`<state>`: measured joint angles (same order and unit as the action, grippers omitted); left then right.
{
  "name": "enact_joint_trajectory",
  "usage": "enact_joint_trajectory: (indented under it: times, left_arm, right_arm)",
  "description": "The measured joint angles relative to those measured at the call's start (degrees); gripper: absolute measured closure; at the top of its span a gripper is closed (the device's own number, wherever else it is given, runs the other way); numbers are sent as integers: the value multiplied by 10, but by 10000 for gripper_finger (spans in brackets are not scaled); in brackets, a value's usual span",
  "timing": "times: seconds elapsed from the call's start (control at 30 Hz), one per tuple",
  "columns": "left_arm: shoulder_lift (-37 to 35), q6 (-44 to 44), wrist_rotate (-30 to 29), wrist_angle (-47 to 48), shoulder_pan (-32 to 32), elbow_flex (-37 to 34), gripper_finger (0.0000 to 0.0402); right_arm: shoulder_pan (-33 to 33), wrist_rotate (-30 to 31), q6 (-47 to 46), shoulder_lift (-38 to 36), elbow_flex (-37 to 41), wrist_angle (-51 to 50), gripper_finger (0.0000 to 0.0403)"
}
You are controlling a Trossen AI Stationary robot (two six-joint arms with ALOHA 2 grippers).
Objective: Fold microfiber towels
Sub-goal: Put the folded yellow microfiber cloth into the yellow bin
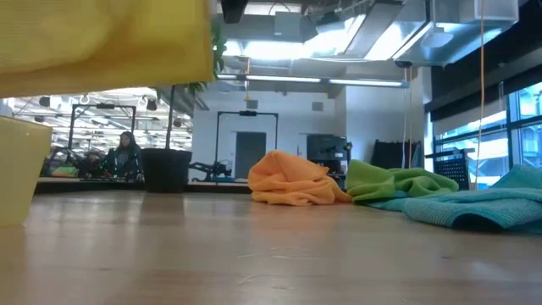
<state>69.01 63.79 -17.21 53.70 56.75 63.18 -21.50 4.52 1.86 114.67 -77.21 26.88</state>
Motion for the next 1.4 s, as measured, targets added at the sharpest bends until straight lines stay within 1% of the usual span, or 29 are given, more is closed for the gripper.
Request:
enact_joint_trajectory:
  times: [0.07, 0.1, 0.17, 0.23, 0.33, 0.4, 0.5, 0.63, 0.73, 0.8, 1.03, 1.23, 1.4]
  left_arm:
    - [0, -1, 40, 11, 4, -1, 401]
    - [0, -1, 50, 14, 5, -2, 401]
    - [0, 2, 51, 6, 8, -2, 401]
    - [-1, 6, 39, 5, 11, -2, 401]
    - [-1, 24, 50, 4, 15, -2, 401]
    - [-1, 39, 48, 4, 19, -2, 401]
    - [-1, 54, 49, 12, 25, -1, 401]
    - [-1, 71, 55, 41, 24, -1, 401]
    - [-1, 98, 74, 85, 24, -1, 401]
    - [-1, 103, 82, 91, 24, -1, 401]
    - [-1, 92, 69, 92, 24, -1, 401]
    - [-1, 92, 50, 137, 23, -1, 401]
    - [-1, 91, 42, 152, 23, -1, 401]
  right_arm:
    - [-1, 1, 3, -1, 1, 0, 352]
    - [-1, -1, 6, -1, 1, 6, 338]
    - [-2, -5, 14, -2, 1, 11, 307]
    - [-1, -1, 17, -2, 1, 11, 273]
    - [-1, 2, 16, -2, 1, 11, 227]
    - [-1, 2, 16, -2, 1, 11, 204]
    - [-1, 2, 15, -2, 1, 9, 185]
    - [-1, 3, 15, -2, 1, 8, 185]
    - [-1, 3, 16, -2, 1, 7, 192]
    - [-1, 3, 15, -2, 1, 3, 195]
    - [-1, 4, 16, -2, 1, -6, 198]
    - [-1, 4, 15, -2, 1, -9, 199]
    - [-1, 4, 15, -2, 1, -13, 199]
